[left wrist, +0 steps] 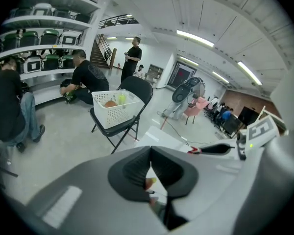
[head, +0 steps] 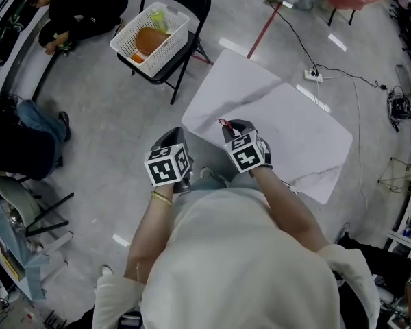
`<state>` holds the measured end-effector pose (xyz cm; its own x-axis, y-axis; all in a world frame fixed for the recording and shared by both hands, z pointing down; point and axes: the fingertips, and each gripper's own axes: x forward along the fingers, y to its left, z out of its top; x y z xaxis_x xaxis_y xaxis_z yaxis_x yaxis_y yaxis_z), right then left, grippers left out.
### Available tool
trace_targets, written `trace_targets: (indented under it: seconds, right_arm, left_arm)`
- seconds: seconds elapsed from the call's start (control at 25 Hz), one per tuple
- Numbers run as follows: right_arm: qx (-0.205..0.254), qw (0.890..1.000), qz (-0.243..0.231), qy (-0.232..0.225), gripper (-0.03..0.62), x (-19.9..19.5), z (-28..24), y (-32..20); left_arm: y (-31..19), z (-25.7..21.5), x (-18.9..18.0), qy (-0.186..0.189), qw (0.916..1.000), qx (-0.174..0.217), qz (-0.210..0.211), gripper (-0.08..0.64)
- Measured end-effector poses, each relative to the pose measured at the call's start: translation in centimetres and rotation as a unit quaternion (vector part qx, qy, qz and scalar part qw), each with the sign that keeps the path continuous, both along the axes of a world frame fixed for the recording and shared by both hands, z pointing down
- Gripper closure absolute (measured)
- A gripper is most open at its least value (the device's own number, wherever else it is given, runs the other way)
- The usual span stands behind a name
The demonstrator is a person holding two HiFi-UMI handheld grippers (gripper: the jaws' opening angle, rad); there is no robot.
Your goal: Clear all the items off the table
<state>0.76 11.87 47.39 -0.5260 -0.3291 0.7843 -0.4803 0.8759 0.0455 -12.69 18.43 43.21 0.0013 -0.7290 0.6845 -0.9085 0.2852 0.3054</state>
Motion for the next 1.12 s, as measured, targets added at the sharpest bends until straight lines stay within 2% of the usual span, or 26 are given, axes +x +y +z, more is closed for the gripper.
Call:
trace_targets:
  seconds: [0.68,1.12]
  right_arm:
    - [0.007,0.993,-0.115,-0.006,0.534,-9.3,-0.5,-0.7]
    - [0.006,0.992,-0.121,-0.034,0.534,-17.5,-0.7,-5.6]
  left_arm:
    - [2.4,0.3,-7.7,0.003,0.9927,0.005,-0.121,0.551]
    - [-0.3,0.7,-14.6,-0.007,0.9897,-0.003,-0.143,0.551]
